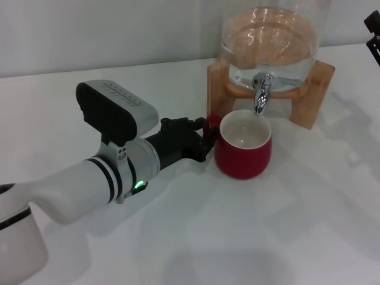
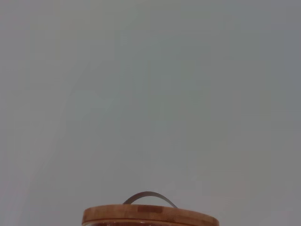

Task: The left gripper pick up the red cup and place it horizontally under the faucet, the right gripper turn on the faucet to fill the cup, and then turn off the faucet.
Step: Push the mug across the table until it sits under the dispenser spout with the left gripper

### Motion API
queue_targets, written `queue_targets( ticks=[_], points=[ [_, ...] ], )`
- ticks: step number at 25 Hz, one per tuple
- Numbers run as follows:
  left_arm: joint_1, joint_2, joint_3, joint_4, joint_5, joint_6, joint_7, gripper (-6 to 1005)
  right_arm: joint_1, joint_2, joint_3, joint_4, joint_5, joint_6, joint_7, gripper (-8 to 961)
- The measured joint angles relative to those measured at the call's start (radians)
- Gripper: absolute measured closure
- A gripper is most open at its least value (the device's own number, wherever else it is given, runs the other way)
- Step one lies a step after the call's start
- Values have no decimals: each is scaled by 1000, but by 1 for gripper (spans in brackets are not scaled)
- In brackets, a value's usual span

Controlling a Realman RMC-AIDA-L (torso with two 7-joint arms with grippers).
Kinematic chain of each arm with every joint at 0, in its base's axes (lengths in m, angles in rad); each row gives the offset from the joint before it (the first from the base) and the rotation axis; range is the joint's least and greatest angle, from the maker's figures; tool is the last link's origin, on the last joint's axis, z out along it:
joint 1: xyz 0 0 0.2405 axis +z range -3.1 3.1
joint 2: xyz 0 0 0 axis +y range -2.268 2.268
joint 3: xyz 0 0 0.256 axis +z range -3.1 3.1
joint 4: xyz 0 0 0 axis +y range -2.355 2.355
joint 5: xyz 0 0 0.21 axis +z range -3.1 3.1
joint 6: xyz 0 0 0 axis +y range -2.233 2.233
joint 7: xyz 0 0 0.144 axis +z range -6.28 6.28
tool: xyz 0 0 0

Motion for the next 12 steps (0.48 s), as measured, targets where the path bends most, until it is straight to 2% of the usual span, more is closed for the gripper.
queue_targets(
  ticks=[12],
  points=[
    [-4, 1, 21, -15, 4, 0, 0, 674, -2, 1, -13, 0, 0, 0, 0, 348]
  ],
)
